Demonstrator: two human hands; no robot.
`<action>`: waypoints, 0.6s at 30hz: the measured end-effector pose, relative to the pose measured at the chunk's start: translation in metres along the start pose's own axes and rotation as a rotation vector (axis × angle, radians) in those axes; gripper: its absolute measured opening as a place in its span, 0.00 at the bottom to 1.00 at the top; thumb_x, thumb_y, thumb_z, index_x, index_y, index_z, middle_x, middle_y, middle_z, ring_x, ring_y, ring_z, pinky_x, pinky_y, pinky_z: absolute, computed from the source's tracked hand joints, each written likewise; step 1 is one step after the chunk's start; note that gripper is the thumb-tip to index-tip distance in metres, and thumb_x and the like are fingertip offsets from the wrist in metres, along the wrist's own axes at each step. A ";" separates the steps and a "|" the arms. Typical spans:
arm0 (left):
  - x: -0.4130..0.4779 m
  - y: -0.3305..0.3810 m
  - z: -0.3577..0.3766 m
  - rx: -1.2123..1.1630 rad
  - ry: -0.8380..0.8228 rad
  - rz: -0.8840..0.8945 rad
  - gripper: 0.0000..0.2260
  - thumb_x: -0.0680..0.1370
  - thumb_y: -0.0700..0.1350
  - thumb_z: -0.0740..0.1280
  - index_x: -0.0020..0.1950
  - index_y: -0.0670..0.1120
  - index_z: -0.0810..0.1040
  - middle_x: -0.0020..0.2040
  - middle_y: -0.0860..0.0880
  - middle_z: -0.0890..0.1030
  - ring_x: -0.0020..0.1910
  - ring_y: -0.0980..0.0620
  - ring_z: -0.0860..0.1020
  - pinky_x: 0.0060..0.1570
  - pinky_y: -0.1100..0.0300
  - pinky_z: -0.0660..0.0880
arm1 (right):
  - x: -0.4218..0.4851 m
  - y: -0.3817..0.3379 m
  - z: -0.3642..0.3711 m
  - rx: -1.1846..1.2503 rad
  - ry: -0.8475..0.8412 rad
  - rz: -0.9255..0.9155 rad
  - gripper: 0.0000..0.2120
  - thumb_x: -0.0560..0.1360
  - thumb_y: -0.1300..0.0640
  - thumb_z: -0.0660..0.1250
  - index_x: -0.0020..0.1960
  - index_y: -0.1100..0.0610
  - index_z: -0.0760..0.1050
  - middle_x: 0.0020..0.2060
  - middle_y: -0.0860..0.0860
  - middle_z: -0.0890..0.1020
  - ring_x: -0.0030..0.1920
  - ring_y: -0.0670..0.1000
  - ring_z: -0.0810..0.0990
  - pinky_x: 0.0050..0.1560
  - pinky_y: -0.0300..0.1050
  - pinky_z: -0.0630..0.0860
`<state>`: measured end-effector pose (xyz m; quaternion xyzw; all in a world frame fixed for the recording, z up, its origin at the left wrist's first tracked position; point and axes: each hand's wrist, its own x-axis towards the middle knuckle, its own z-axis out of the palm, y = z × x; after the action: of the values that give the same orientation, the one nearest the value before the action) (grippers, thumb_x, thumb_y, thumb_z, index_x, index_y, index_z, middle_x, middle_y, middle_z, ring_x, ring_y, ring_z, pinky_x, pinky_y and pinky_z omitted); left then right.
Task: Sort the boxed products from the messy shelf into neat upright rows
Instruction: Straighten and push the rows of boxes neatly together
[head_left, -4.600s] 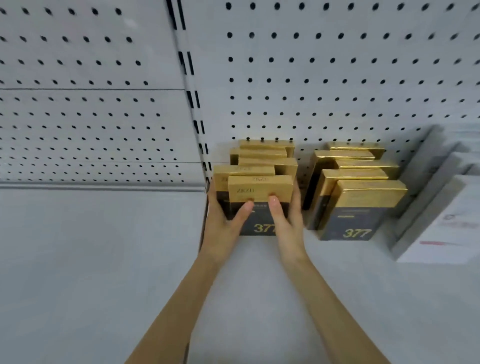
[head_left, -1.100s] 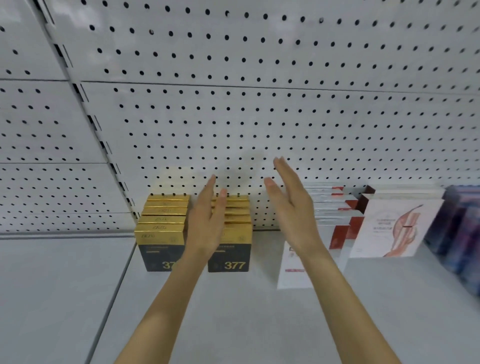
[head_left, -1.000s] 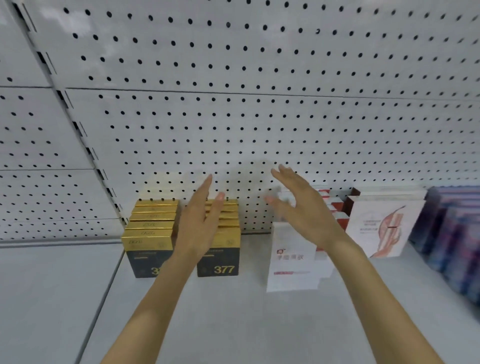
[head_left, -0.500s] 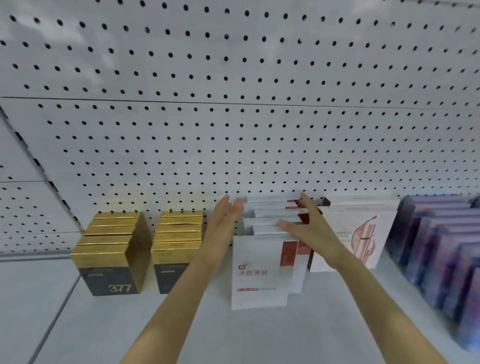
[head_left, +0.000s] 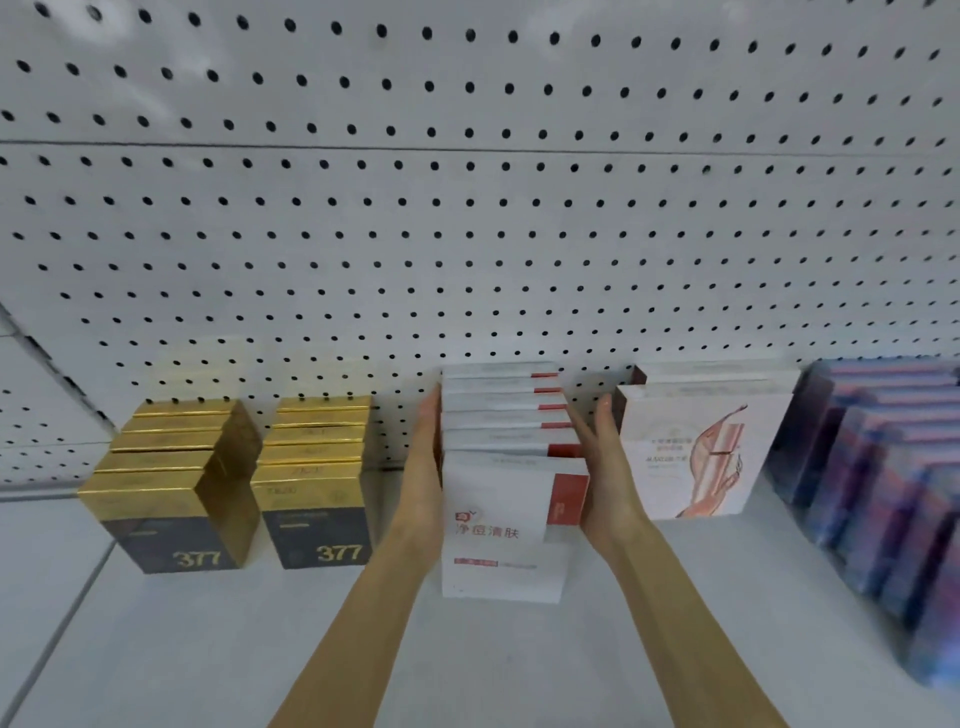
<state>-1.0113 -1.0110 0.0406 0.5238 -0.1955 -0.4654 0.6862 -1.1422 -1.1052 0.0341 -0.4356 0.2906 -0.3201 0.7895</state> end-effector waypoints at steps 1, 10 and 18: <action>0.000 -0.001 -0.001 0.011 -0.015 0.001 0.23 0.77 0.69 0.51 0.53 0.62 0.83 0.52 0.48 0.85 0.50 0.49 0.84 0.41 0.57 0.80 | 0.000 0.003 -0.001 0.002 -0.001 0.026 0.31 0.72 0.30 0.53 0.65 0.46 0.77 0.59 0.51 0.83 0.59 0.52 0.82 0.48 0.43 0.81; 0.000 0.002 -0.012 0.016 0.051 0.024 0.20 0.76 0.69 0.54 0.44 0.65 0.84 0.45 0.54 0.86 0.43 0.53 0.85 0.34 0.60 0.80 | 0.005 0.016 0.009 -0.049 -0.014 0.022 0.30 0.74 0.31 0.52 0.65 0.47 0.76 0.59 0.51 0.83 0.58 0.51 0.82 0.47 0.41 0.81; -0.027 -0.019 -0.017 -0.036 -0.004 0.027 0.23 0.72 0.69 0.56 0.57 0.61 0.81 0.52 0.50 0.85 0.47 0.50 0.84 0.37 0.58 0.81 | -0.030 0.046 -0.018 -0.423 -0.080 -0.191 0.31 0.76 0.33 0.57 0.76 0.39 0.56 0.73 0.39 0.67 0.73 0.42 0.65 0.71 0.48 0.63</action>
<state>-1.0196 -0.9792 0.0227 0.5080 -0.1954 -0.4606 0.7011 -1.1626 -1.0721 -0.0089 -0.6291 0.2773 -0.3077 0.6578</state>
